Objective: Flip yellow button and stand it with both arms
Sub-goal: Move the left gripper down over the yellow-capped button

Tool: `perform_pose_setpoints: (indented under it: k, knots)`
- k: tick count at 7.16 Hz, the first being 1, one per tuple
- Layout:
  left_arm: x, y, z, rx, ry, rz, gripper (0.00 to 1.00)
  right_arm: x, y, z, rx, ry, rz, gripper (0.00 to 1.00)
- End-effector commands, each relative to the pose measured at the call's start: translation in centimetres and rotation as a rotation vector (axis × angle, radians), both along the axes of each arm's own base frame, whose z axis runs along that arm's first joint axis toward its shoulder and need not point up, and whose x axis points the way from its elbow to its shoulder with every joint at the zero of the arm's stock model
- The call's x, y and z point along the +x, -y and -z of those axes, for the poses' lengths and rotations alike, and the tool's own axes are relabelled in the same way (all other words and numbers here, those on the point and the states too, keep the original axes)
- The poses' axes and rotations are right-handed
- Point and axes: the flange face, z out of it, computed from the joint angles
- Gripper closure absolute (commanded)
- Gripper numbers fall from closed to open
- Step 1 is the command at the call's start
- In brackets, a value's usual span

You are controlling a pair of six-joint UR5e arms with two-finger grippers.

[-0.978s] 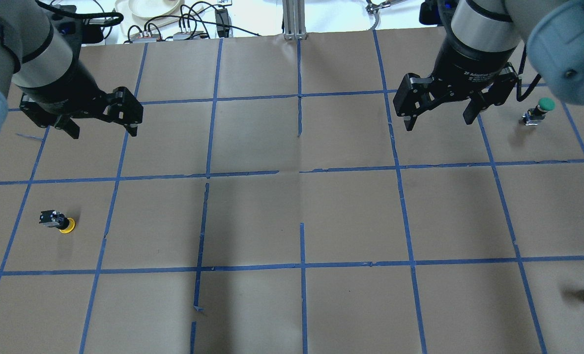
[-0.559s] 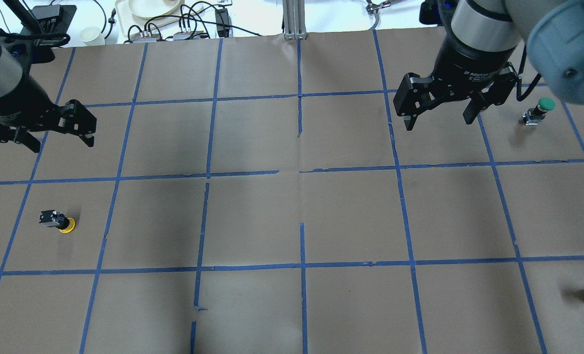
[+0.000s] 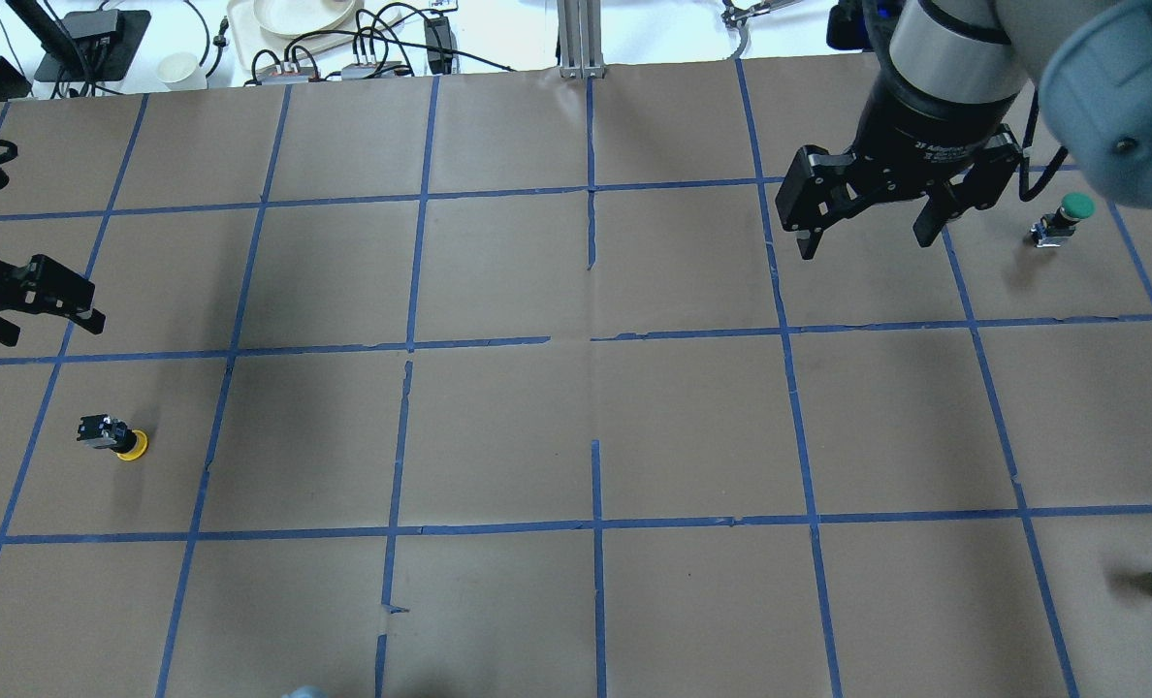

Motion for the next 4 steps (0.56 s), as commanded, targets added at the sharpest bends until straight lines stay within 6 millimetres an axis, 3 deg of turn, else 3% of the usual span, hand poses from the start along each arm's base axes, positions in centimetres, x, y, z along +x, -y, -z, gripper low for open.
perform_pose_setpoints:
  k: [1, 2, 4]
  knots:
    - [5.8, -3.7, 7.7, -0.017, -0.008, 0.049, 0.01, 0.0, 0.0, 0.0, 0.0, 0.0, 0.001, 0.0]
    - [5.8, -5.4, 10.2, -0.008, -0.021, 0.096, 0.01, 0.0, 0.0, 0.0, 0.0, 0.0, 0.0, 0.0]
    - [5.2, -5.0, 12.1, -0.039, -0.014, 0.108, 0.01, 0.0, 0.0, 0.0, 0.0, 0.0, 0.0, 0.0]
